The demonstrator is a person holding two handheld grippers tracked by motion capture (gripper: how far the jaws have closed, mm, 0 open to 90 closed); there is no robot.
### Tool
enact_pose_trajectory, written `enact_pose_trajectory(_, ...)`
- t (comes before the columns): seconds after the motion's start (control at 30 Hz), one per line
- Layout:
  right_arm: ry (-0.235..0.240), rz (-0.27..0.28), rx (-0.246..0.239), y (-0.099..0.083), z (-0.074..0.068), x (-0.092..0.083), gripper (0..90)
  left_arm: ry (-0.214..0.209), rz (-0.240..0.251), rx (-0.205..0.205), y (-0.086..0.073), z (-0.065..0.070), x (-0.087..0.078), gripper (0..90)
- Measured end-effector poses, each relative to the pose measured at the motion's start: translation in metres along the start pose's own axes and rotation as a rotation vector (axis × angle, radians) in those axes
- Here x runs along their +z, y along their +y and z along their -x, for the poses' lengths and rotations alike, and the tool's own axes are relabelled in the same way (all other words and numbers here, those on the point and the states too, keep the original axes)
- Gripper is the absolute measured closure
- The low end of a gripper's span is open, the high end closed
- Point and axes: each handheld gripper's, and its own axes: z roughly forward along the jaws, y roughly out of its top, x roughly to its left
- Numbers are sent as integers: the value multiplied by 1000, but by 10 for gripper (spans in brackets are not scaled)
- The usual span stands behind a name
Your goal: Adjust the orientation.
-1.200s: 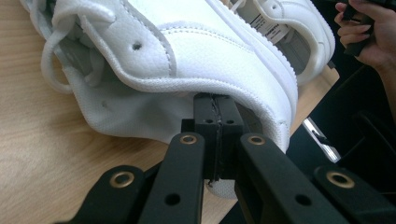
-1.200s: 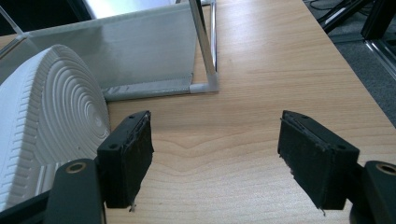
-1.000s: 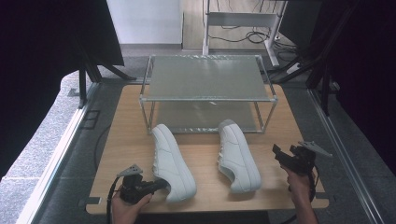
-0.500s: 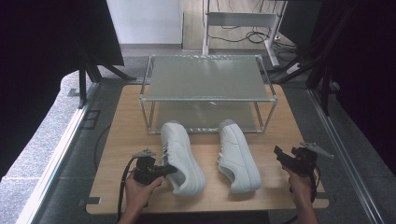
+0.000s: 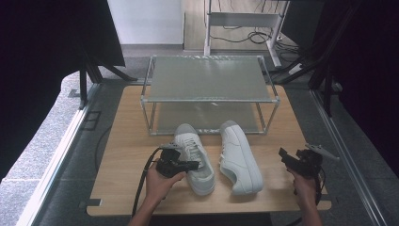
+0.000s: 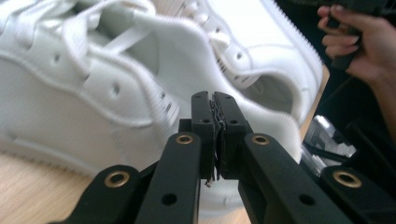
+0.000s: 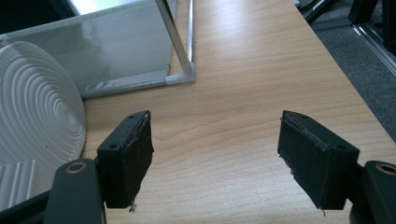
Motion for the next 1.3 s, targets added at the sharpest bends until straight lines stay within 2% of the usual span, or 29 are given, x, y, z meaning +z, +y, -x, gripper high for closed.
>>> enact_pose_trajectory(0.1,-1,0,4,0,1,1,269,2,-7,14,3,3,4,878)
enact_pose_trajectory(0.13,0,-1,3,0,0,1,269,1,-22,25,5,6,11,877)
enact_pose_trajectory(0.17,0,-1,3,0,0,1,269,1,-22,25,5,6,11,875)
enact_pose_trajectory(0.2,1,-3,0,0,-1,1,269,15,-47,20,3,4,18,875)
enact_pose_trajectory(0.27,2,-3,-3,0,-1,1,269,24,-63,8,0,0,22,875)
enact_pose_trajectory(0.33,3,-5,-9,0,-2,0,269,8,-50,-14,-2,-3,23,895)
enact_pose_trajectory(0.4,2,-3,-4,0,-1,-1,269,37,-67,2,-2,-1,22,896)
enact_pose_trajectory(0.47,3,-2,-2,0,0,-1,269,44,-76,11,-2,0,22,900)
enact_pose_trajectory(0.5,3,1,3,0,0,-1,269,49,-93,33,-2,-1,20,900)
enact_pose_trajectory(0.57,-1,5,0,1,2,-3,269,13,-89,24,-6,-7,13,900)
enact_pose_trajectory(0.63,-1,6,2,2,3,-3,269,11,-87,25,-8,-7,11,900)
enact_pose_trajectory(0.67,3,5,8,2,3,-3,269,19,-88,29,-9,-7,9,900)
enact_pose_trajectory(0.7,28,-1,15,3,2,-3,268,31,-95,36,-10,-7,6,900)
enact_pose_trajectory(0.77,31,0,6,3,0,-3,268,32,-96,37,-11,-8,5,900)
enact_pose_trajectory(0.87,48,6,-37,5,-7,-6,267,44,-92,31,-16,-11,-4,900)
enact_pose_trajectory(1.0,55,4,-55,6,-10,-7,266,67,-88,27,-19,-15,-13,898)
enact_pose_trajectory(1.07,66,3,-66,6,-12,-6,267,79,-79,9,-20,-21,-22,877)
enact_pose_trajectory(1.2,74,18,-74,8,-13,-9,269,75,-71,-12,-22,-29,-32,873)
enact_pose_trajectory(1.3,78,24,-79,9,-14,-11,273,69,-66,-13,-22,-30,-35,848)
